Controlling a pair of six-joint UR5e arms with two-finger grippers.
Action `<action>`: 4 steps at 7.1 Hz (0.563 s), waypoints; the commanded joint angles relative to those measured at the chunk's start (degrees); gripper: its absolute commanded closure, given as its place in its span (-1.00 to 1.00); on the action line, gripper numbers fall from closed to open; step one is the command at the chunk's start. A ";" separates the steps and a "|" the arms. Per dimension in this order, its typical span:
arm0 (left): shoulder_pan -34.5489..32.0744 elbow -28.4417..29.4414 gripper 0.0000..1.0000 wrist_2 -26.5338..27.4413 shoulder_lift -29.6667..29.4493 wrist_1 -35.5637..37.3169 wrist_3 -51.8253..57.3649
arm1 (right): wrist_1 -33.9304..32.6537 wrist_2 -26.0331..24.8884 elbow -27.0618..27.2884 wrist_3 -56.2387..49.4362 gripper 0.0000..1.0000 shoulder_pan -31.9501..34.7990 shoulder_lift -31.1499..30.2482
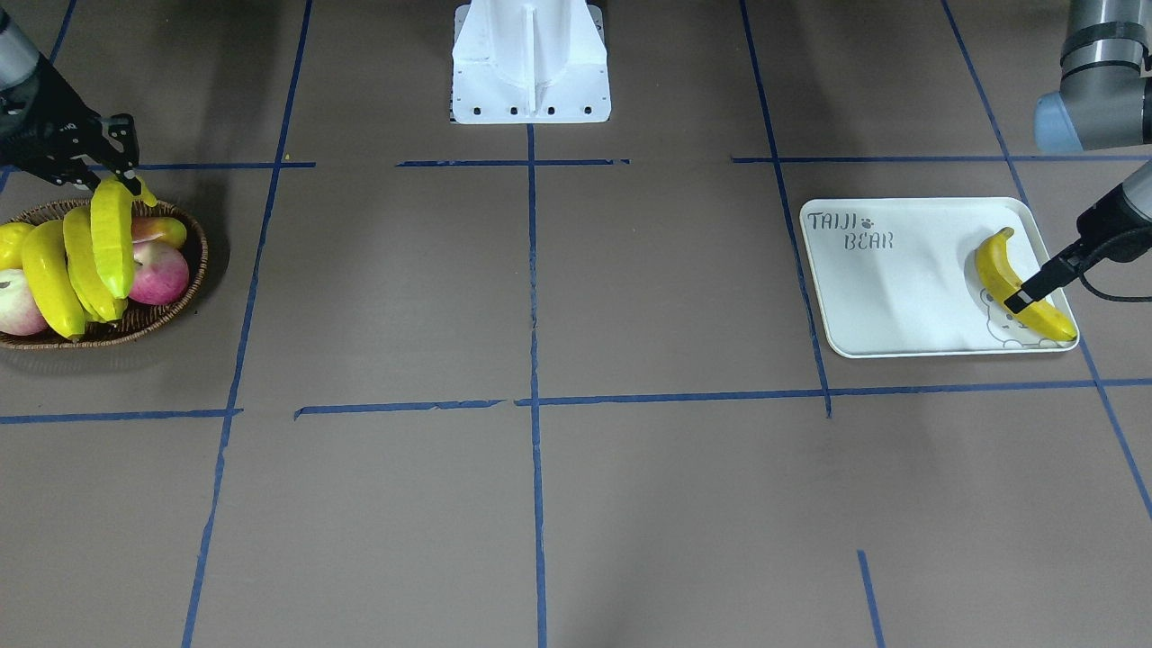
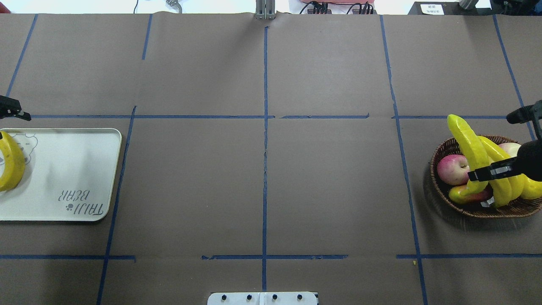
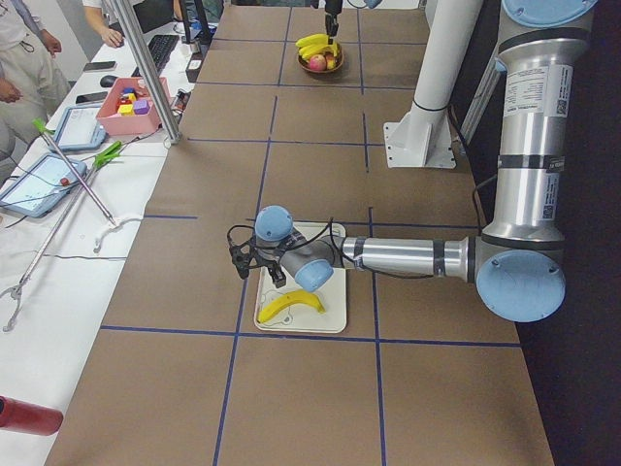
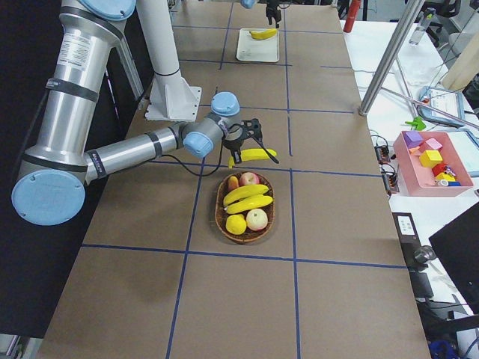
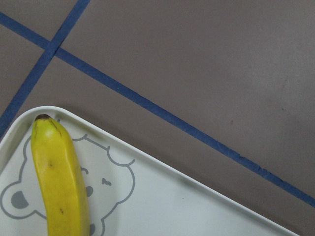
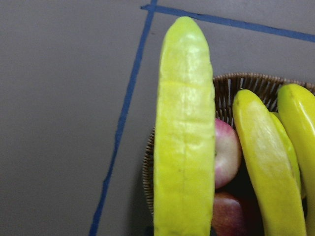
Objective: Transfer all bananas from basket to plate
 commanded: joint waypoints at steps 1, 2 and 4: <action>2.84 -0.30 -1.00 0.18 -2.14 -5.79 0.16 | 0.36 1.75 -4.27 8.30 1.00 0.57 12.82; 3.56 -0.22 -1.00 0.27 -3.19 -9.66 0.07 | 0.45 1.58 -7.69 13.68 1.00 -0.21 19.59; 6.36 -0.22 -1.00 0.27 -10.89 -11.02 -0.19 | 2.89 -0.78 -12.00 20.29 1.00 -4.60 28.32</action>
